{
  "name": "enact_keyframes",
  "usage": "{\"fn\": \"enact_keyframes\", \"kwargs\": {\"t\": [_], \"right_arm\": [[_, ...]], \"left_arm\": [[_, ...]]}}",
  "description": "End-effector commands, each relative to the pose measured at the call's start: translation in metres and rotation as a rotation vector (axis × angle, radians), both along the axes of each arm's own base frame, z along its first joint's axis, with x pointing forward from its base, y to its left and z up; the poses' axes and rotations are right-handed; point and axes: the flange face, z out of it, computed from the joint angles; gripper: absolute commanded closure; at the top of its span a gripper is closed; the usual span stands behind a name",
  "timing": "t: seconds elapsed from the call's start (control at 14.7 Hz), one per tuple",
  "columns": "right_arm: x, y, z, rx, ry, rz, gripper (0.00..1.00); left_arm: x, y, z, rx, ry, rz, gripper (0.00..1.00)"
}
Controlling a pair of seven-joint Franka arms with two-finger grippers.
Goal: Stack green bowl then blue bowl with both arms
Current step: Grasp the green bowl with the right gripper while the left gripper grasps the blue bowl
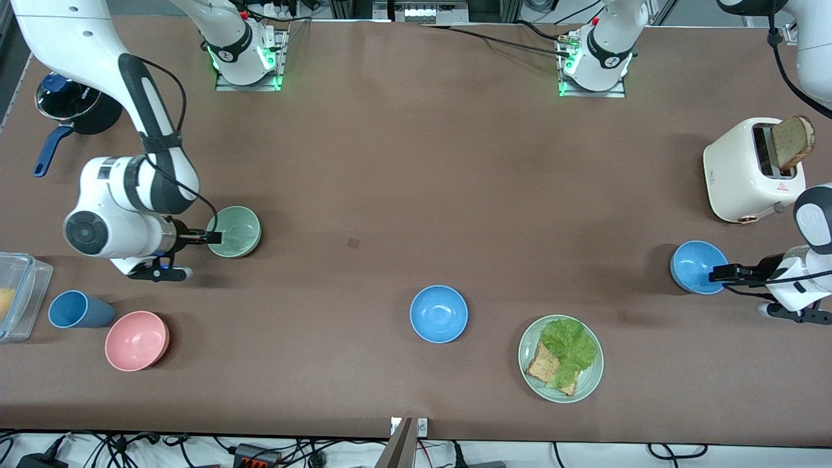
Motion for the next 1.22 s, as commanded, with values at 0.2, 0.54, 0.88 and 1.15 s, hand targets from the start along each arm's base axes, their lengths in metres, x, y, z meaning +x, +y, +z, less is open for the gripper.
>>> {"fn": "enact_keyframes", "kwargs": {"t": [0.2, 0.54, 0.88, 1.15], "right_arm": [[-0.008, 0.000, -0.023, -0.002, 0.040, -0.008, 0.45], [-0.011, 0.008, -0.028, -0.001, 0.066, 0.018, 1.00], [-0.009, 0.040, 0.000, -0.010, 0.112, 0.037, 1.00], [-0.005, 0.149, 0.041, 0.032, 0.116, 0.075, 1.00]], "left_arm": [[-0.019, 0.032, -0.025, 0.034, 0.055, -0.087, 0.03], [-0.041, 0.034, -0.054, 0.012, 0.064, -0.072, 0.02], [-0.041, 0.019, -0.064, -0.003, 0.050, -0.074, 0.10], [-0.039, 0.016, -0.065, -0.004, 0.050, -0.084, 0.48]]}}
